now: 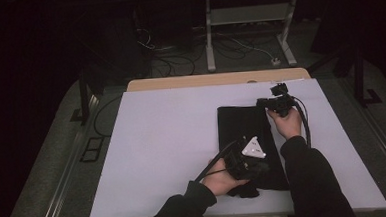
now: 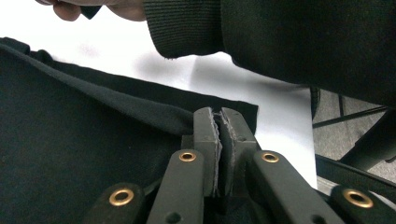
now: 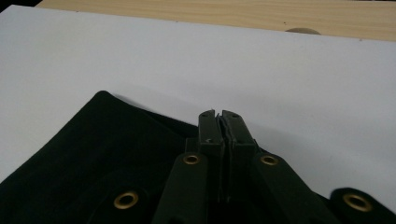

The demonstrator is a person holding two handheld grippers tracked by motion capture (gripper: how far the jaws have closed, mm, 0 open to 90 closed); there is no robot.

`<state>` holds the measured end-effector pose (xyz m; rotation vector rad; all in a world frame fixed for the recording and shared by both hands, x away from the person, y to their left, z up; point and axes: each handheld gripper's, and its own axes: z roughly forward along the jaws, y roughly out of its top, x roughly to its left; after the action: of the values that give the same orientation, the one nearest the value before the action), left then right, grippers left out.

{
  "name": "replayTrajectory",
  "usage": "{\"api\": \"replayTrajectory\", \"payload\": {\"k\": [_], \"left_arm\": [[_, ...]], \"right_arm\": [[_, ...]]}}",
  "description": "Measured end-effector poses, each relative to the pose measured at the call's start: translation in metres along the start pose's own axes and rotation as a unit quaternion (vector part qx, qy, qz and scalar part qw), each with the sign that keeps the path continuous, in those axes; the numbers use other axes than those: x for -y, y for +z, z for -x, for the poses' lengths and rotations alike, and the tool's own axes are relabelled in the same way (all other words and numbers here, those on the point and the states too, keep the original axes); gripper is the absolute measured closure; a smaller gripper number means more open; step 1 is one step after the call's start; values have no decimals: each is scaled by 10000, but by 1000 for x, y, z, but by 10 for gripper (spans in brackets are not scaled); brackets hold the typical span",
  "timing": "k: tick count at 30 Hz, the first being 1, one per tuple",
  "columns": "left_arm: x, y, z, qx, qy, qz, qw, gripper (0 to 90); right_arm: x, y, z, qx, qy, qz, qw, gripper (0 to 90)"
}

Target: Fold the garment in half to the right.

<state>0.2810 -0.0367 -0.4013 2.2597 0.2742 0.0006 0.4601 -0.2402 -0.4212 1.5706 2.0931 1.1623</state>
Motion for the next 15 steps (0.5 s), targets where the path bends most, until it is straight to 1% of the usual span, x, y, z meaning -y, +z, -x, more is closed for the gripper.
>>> {"api": "replayTrajectory", "payload": {"k": [4,6,9,10,12,13,15], "left_arm": [[-6,9,0,23,29,-60,10000,842],[-9,12,0,46,66,-106,9999,842],[-14,19,2,71,151,-201,9997,843],[-15,21,2,69,162,-211,9996,843],[-17,23,3,83,192,-264,9994,844],[-18,24,2,86,216,-272,9994,844],[-19,26,2,88,196,-264,9994,844]], "right_arm": [[1,0,3,51,5,-14,10000,861],[1,-1,2,93,-24,37,9999,861],[1,-3,2,76,-68,-8,9999,852],[1,-4,3,28,-34,-11,10000,839],[1,-7,4,-8,-32,10,10000,776],[1,-10,3,53,-89,77,9999,729],[2,-16,2,185,-138,182,9996,622]]}}
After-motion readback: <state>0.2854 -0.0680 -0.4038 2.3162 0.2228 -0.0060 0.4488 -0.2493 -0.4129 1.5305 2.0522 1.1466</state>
